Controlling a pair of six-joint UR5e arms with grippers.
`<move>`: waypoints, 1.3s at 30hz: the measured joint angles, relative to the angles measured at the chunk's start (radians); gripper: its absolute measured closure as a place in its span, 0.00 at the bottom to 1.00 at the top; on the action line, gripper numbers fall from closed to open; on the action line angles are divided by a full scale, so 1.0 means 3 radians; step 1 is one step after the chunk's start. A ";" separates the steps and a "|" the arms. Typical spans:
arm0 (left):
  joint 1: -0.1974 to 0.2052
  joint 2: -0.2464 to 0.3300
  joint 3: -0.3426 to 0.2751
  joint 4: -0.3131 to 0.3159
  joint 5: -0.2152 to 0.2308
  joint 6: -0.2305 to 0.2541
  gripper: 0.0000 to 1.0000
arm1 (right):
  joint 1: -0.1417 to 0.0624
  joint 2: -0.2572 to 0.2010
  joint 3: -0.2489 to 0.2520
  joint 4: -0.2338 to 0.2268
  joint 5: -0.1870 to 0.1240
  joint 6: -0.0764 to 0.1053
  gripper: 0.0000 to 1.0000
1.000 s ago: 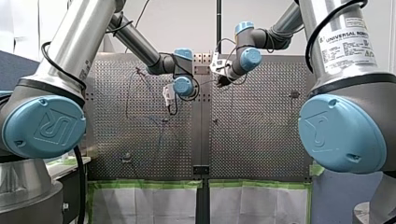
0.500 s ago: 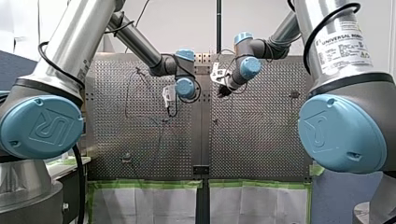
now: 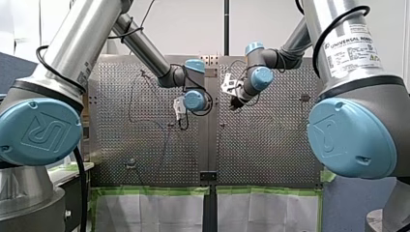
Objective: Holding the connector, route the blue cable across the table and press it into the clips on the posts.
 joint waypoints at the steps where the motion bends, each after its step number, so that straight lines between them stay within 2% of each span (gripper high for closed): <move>1: -0.0011 -0.0030 0.0019 0.0009 0.0007 0.0000 1.00 | -0.0010 0.0002 0.0014 -0.0017 0.0013 0.0009 1.00; 5: -0.0040 -0.0133 0.0059 0.0064 0.0020 -0.0010 1.00 | -0.0042 0.0012 0.0042 -0.0050 0.0066 0.0015 1.00; 9: -0.0060 -0.0233 0.0080 0.0096 0.0020 -0.0029 1.00 | -0.0076 0.0070 0.0052 -0.0057 0.0125 -0.0008 1.00; 17: -0.0098 -0.0368 0.0076 0.0096 -0.0101 -0.0028 1.00 | -0.0129 0.0251 0.0075 -0.0056 0.0124 -0.0078 1.00; 21: -0.0138 -0.0377 0.0076 0.0097 -0.0145 -0.0022 1.00 | -0.0145 0.0274 0.0078 -0.0071 0.0135 -0.0130 1.00; 24: -0.0170 -0.0422 0.0101 0.0110 -0.0117 -0.0023 1.00 | -0.0168 0.0281 0.0080 -0.0107 0.0133 -0.0145 1.00; 30: -0.0199 -0.0585 0.0237 0.0084 -0.0120 -0.0060 1.00 | -0.0226 0.0322 0.0080 -0.0198 0.0079 -0.0161 1.00; 35: -0.0170 -0.0732 0.0381 0.0080 -0.0132 -0.0086 1.00 | -0.0295 0.0447 0.0079 -0.0226 -0.0011 -0.0200 1.00; 39: -0.0155 -0.0833 0.0468 0.0081 -0.0125 -0.0088 1.00 | -0.0335 0.0533 0.0079 -0.0268 -0.0077 -0.0208 1.00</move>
